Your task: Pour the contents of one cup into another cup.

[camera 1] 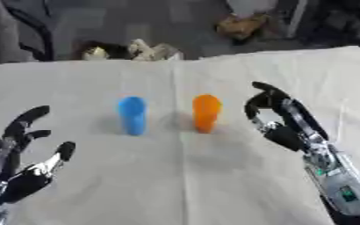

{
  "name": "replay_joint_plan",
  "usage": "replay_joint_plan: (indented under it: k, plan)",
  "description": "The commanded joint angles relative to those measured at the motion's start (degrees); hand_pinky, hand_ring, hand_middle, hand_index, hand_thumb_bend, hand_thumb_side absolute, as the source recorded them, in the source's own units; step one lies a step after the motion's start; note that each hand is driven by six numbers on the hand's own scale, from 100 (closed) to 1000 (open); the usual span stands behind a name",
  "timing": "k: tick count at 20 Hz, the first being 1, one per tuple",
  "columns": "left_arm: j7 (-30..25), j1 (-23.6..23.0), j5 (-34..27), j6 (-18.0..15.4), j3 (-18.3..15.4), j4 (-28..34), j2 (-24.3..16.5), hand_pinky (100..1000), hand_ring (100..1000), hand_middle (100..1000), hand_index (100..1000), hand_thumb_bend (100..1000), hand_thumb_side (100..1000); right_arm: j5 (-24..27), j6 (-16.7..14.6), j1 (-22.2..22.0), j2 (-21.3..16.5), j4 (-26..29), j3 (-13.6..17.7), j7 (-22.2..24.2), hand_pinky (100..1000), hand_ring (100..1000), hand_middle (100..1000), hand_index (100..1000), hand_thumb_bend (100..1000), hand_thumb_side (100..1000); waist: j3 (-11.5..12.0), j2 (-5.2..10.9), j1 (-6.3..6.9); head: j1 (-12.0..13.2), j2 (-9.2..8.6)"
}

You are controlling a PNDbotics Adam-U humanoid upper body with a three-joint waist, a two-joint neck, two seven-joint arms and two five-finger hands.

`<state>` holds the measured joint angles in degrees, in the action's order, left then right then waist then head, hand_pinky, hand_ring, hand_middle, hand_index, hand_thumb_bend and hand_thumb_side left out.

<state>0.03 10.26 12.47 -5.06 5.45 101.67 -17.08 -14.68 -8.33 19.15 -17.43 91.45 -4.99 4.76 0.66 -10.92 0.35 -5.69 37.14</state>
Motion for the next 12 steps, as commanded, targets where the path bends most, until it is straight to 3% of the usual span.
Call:
replay_joint_plan:
  k: [1, 12]
  plan:
    - [0.01, 0.98, -0.66, -0.22, 0.39, 0.15, -0.97, 800, 1000, 888, 903, 519, 483, 0.27, -0.01, 0.77, -0.66, 0.67, 0.37, 0.03, 811, 696, 645, 941, 238, 629, -0.13, 0.68, 0.01, -0.01, -0.36]
    - [0.92, 4.1, -1.69, -0.87, 1.7, -4.16, -2.26, 774, 1000, 880, 918, 685, 496, 0.73, 0.04, 0.87, -0.7, 0.76, 0.29, -0.24, 809, 693, 642, 940, 234, 629, -0.18, 0.72, -0.09, 0.19, -0.47]
